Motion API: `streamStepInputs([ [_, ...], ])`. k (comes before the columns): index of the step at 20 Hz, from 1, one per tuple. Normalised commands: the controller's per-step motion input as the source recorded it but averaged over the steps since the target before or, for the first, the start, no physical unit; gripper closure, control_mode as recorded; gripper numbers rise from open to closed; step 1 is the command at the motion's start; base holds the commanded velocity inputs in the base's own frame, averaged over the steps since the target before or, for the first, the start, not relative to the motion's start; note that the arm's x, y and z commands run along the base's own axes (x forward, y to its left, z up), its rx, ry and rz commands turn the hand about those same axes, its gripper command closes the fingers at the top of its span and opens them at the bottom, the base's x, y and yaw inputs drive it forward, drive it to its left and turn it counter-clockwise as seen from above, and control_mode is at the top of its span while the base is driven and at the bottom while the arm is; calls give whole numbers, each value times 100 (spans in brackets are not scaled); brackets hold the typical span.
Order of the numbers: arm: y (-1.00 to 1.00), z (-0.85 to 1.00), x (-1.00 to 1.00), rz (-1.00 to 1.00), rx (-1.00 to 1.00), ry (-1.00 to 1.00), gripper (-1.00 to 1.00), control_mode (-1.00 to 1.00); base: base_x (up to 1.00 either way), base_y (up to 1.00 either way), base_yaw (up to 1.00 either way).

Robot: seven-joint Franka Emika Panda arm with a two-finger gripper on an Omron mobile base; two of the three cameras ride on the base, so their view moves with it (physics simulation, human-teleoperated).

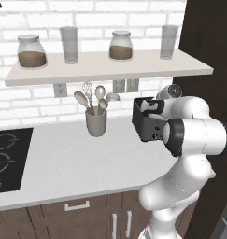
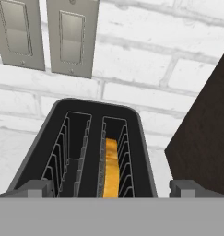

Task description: Start the toaster. Once the lever pops up, take the bread to the plate on the dining counter.

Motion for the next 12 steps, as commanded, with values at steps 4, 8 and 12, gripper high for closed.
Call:
streamStepInputs([
  [4, 0, 0, 0, 0, 0, 0, -100, -100, 0, 0, 0],
  [8, 0, 0, 0, 0, 0, 0, -100, -100, 0, 0, 0],
  [12, 0, 0, 0, 0, 0, 0, -100, -100, 0, 0, 0],
])
